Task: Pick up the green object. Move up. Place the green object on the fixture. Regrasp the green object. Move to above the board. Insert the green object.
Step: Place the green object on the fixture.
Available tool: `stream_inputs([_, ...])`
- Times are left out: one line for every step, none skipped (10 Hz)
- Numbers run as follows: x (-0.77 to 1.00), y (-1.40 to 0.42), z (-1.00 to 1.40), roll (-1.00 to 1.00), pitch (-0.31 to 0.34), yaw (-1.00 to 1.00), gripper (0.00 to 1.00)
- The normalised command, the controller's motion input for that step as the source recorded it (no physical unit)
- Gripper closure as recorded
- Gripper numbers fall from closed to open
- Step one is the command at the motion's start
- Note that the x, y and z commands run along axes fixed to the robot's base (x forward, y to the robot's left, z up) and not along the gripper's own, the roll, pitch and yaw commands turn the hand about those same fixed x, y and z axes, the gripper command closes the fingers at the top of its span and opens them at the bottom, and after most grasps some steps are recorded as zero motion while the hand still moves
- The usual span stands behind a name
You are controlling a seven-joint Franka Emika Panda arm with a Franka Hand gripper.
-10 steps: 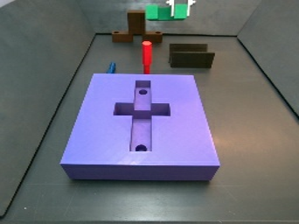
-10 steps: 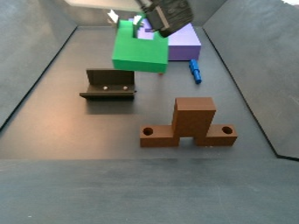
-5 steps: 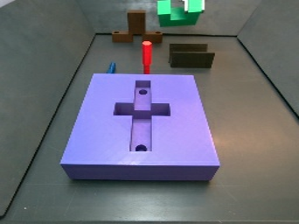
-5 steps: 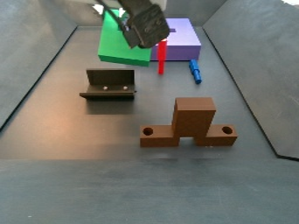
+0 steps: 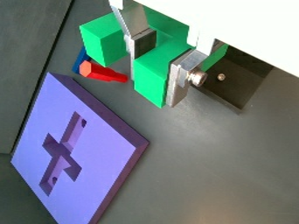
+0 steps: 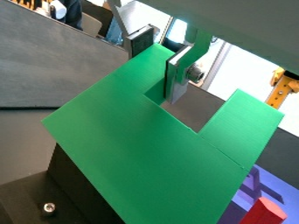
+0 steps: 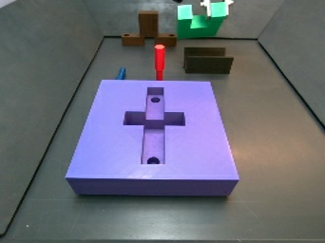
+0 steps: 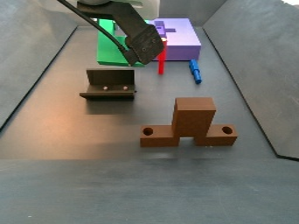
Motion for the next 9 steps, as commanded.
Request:
stream_inputs([0.15, -0.05, -0.46, 0.00, -0.026, -0.05, 1.00])
stream_inputs([0.20, 0.00, -0.35, 0.00, 0.000, 0.00, 1.00])
stream_inputs([0.07, 0.01, -0.30, 0.00, 0.000, 0.00, 1.00])
stream_inputs([0.16, 0.04, -0.22, -0.10, 0.000, 0.00, 1.00])
stream_inputs([0.23, 0.00, -0.14, -0.12, 0.009, 0.00, 1.00])
stream_inputs([0.37, 0.00, -0.08, -0.07, 0.054, 0.00, 1.00])
stream_inputs([0.41, 0.00, -0.09, -0.22, 0.000, 0.00, 1.00])
stream_inputs([0.50, -0.02, -0.10, -0.13, -0.069, 0.00, 1.00])
stream_inputs([0.45, -0.06, -0.16, 0.00, -0.069, -0.09, 1.00])
